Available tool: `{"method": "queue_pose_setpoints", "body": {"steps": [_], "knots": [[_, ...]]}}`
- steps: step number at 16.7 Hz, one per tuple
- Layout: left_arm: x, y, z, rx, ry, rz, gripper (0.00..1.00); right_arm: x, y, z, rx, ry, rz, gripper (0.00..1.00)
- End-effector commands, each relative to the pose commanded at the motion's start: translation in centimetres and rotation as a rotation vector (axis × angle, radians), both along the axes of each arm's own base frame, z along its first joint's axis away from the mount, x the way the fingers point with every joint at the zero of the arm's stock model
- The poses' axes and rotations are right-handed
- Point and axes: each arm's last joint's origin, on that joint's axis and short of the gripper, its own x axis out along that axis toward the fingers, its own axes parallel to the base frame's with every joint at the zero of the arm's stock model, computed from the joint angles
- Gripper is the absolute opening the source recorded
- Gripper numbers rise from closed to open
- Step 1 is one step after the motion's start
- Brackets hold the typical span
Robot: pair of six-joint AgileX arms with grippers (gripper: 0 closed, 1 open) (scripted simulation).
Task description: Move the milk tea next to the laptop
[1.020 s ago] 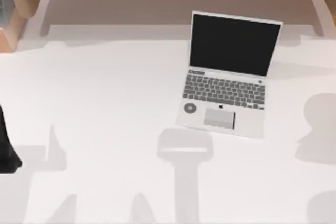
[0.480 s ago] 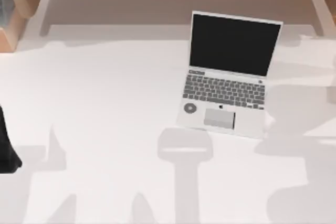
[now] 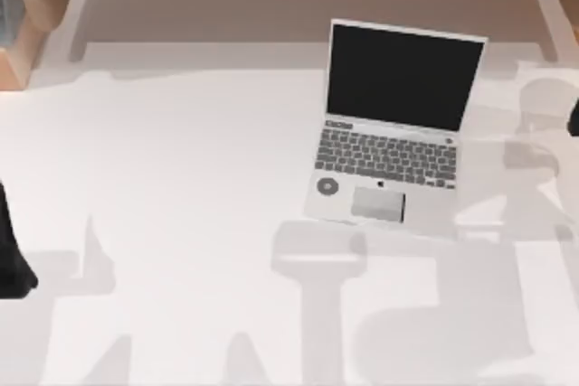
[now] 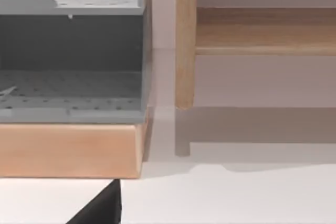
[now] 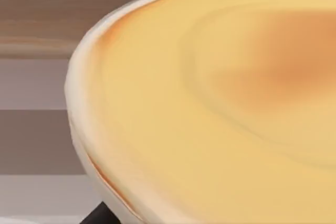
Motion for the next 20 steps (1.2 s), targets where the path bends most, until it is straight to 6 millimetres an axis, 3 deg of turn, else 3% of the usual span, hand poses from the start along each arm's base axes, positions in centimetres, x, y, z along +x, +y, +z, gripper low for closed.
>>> {"method": "queue_pose_setpoints", "body": {"steps": [9,20], "knots": [[0.0,0.0,0.0,0.0,0.0,0.0,1.0,-1.1,6.1,-0.5,0.004,0.101,-0.001,0.0],[0.0,0.0,0.0,0.0,0.0,0.0,1.0,-1.2,6.6,-0.7,0.007,0.098,-0.003,0.0]]}}
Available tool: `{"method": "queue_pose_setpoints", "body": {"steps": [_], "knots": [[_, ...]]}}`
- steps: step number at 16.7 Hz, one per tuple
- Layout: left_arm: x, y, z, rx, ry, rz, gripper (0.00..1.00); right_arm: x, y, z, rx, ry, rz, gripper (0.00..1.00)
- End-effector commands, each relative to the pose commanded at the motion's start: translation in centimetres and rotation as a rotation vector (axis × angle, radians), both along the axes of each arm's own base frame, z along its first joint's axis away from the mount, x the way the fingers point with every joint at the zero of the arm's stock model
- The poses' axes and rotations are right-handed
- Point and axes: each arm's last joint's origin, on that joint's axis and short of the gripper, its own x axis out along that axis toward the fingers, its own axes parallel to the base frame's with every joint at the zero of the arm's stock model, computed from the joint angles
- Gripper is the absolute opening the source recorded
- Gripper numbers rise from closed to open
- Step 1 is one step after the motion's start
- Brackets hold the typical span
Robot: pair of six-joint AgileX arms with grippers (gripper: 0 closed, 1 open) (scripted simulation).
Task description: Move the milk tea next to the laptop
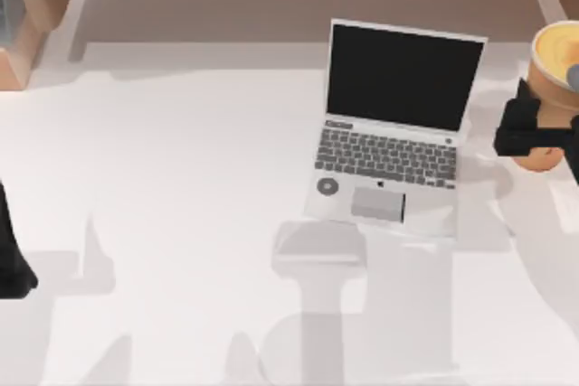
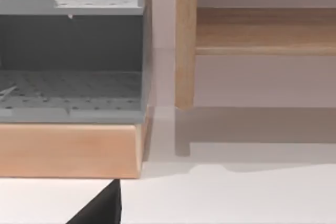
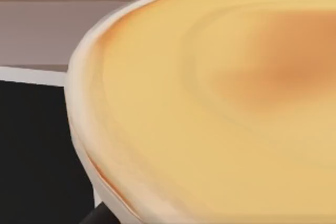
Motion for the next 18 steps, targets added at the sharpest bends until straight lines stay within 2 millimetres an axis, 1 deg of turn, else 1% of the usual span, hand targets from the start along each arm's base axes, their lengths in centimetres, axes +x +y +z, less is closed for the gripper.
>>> {"method": "queue_pose_setpoints", "body": {"steps": [10,13,16,18], "knots": [[0.0,0.0,0.0,0.0,0.0,0.0,1.0,0.5,0.2,-0.9,0.017,-0.064,0.001,0.0],[0.0,0.0,0.0,0.0,0.0,0.0,1.0,0.4,0.2,-1.5,0.012,-0.047,0.002,0.0],[0.0,0.0,0.0,0.0,0.0,0.0,1.0,-0.1,0.1,-2.7,-0.002,0.002,0.002,0.0],[0.0,0.0,0.0,0.0,0.0,0.0,1.0,-0.1,0.1,-2.9,-0.005,0.012,0.002,0.0]]}}
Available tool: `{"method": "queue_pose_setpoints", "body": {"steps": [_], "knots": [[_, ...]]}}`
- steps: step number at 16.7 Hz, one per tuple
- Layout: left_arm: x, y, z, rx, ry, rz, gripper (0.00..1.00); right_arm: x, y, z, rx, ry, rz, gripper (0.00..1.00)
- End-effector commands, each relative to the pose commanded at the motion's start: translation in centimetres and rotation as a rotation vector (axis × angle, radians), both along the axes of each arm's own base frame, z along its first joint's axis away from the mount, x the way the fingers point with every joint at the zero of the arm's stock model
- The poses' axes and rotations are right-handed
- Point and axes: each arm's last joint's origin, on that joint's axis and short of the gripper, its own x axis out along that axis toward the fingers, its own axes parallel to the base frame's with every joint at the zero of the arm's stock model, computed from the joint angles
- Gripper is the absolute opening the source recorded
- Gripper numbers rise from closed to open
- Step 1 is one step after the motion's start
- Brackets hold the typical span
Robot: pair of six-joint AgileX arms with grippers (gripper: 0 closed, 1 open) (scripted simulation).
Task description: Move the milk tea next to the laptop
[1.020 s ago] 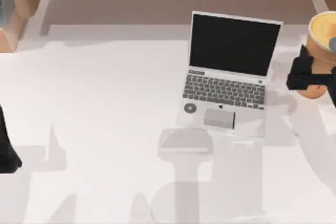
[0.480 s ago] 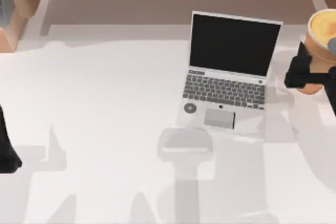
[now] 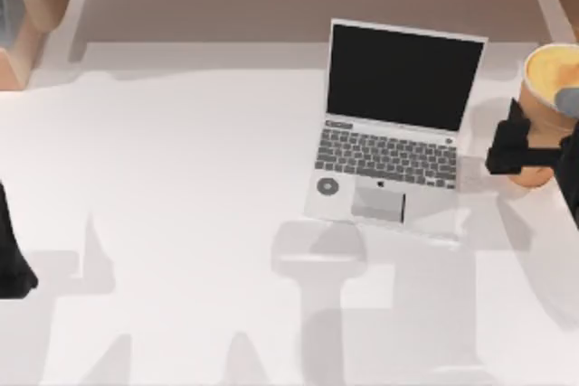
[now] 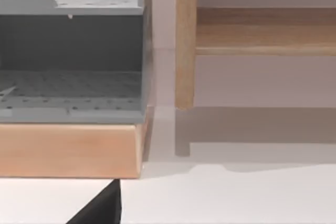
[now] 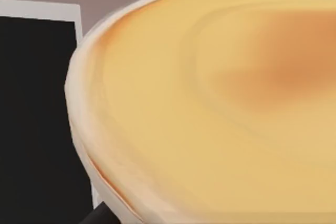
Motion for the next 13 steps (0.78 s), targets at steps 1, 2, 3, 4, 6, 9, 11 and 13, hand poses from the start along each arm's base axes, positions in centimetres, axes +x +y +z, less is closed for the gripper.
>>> {"method": "queue_pose_setpoints", "body": {"steps": [1,2,3,4,6,9,11,13], "knots": [[0.0,0.0,0.0,0.0,0.0,0.0,1.0,0.0,0.0,0.0,0.0,0.0,0.0,0.0],[0.0,0.0,0.0,0.0,0.0,0.0,1.0,0.0,0.0,0.0,0.0,0.0,0.0,0.0],[0.0,0.0,0.0,0.0,0.0,0.0,1.0,0.0,0.0,0.0,0.0,0.0,0.0,0.08],[0.0,0.0,0.0,0.0,0.0,0.0,1.0,0.0,0.0,0.0,0.0,0.0,0.0,0.15],[0.0,0.0,0.0,0.0,0.0,0.0,1.0,0.0,0.0,0.0,0.0,0.0,0.0,0.3],[0.0,0.0,0.0,0.0,0.0,0.0,1.0,0.0,0.0,0.0,0.0,0.0,0.0,0.53],[0.0,0.0,0.0,0.0,0.0,0.0,1.0,0.0,0.0,0.0,0.0,0.0,0.0,0.68],[0.0,0.0,0.0,0.0,0.0,0.0,1.0,0.0,0.0,0.0,0.0,0.0,0.0,0.83]]}}
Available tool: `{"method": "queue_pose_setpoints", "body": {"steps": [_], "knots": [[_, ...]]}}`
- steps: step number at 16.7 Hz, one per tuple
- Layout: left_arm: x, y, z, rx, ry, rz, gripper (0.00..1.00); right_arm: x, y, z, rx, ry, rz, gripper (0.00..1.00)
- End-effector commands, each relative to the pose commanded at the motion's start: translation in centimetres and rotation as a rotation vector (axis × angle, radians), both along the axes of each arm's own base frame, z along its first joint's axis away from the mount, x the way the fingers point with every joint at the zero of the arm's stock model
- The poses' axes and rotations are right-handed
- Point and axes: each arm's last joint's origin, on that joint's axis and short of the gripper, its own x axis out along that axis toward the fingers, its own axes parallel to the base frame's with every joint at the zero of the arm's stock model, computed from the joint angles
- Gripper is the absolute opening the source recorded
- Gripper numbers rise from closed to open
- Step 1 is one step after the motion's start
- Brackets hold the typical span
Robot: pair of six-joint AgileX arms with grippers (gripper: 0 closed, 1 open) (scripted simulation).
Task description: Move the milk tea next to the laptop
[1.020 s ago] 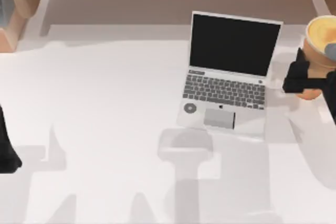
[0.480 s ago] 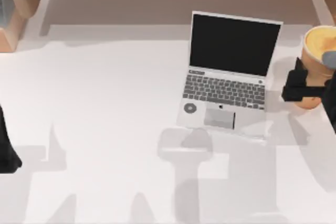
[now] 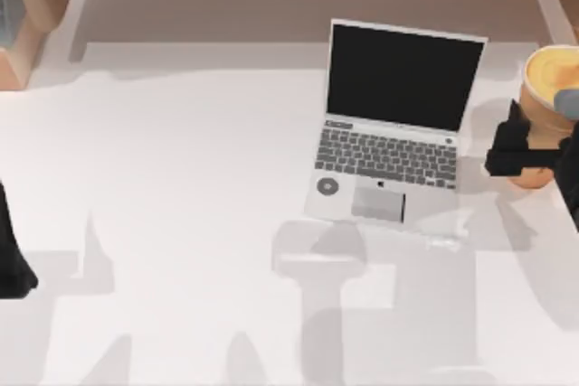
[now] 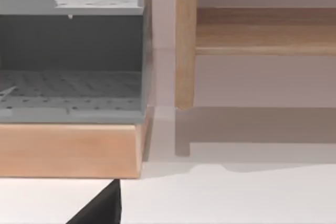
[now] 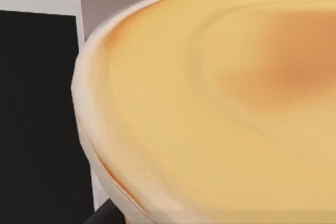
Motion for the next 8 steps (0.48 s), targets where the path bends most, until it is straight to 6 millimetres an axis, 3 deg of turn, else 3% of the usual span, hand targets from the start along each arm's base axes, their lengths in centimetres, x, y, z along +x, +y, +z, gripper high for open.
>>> {"method": "queue_pose_setpoints", "body": {"steps": [2,8], "knots": [[0.0,0.0,0.0,0.0,0.0,0.0,1.0,0.0,0.0,0.0,0.0,0.0,0.0,0.98],[0.0,0.0,0.0,0.0,0.0,0.0,1.0,0.0,0.0,0.0,0.0,0.0,0.0,1.0]]}}
